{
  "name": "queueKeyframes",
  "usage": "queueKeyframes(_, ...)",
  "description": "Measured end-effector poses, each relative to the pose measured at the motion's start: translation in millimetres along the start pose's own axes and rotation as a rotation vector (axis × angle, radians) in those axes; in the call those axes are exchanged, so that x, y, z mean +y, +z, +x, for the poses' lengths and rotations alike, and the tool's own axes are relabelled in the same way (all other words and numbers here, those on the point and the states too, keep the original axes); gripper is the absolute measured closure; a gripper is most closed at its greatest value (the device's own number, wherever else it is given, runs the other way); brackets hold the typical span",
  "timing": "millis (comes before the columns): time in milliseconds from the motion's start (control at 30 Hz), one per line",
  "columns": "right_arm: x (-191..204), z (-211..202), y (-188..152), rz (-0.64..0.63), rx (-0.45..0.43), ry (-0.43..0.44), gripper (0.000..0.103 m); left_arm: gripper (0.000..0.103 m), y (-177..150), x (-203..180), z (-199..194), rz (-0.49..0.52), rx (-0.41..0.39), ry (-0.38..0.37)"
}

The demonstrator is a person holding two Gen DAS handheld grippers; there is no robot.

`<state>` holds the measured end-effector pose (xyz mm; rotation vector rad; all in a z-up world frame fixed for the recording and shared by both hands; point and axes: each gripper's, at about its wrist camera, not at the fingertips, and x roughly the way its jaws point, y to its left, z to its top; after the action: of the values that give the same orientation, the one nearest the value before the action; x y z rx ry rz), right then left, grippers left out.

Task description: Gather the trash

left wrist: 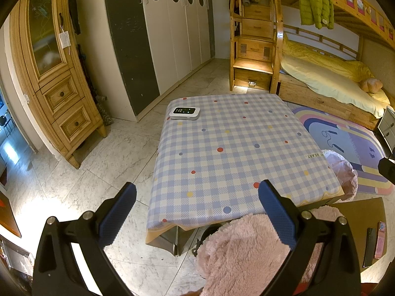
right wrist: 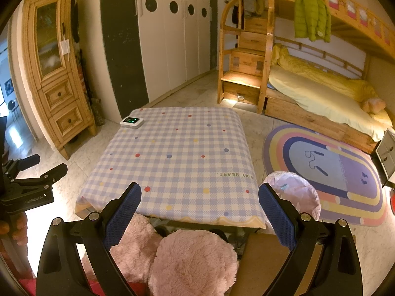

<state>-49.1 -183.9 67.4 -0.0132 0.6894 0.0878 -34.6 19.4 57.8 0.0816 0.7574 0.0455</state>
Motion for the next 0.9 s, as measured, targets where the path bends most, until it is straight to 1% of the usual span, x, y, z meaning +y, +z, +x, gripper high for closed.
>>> queueKeyframes(467, -1.7, 2.3, -4.3, 0.009, 0.008, -0.002, 0.008, 0.007, -2.2, -3.8, 7.3, 0.009, 0.007, -0.007)
queueKeyframes(667, -9.6, 8.8, -4.6, 0.025, 0.014, 0.002, 0.008, 0.007, 3.9, -6.1, 14.8, 0.018, 0.012, -0.001)
queueKeyframes(800, -25.0, 13.6, -8.7, 0.061, 0.004, 0.005, 0.008, 0.007, 5.3, -10.6, 22.7, 0.033, 0.016, -0.022)
queueKeyframes(900, -50.5, 17.2, -17.1, 0.091, -0.026, -0.036, 0.008, 0.007, 5.6, -15.6, 34.8, 0.049, 0.03, -0.022)
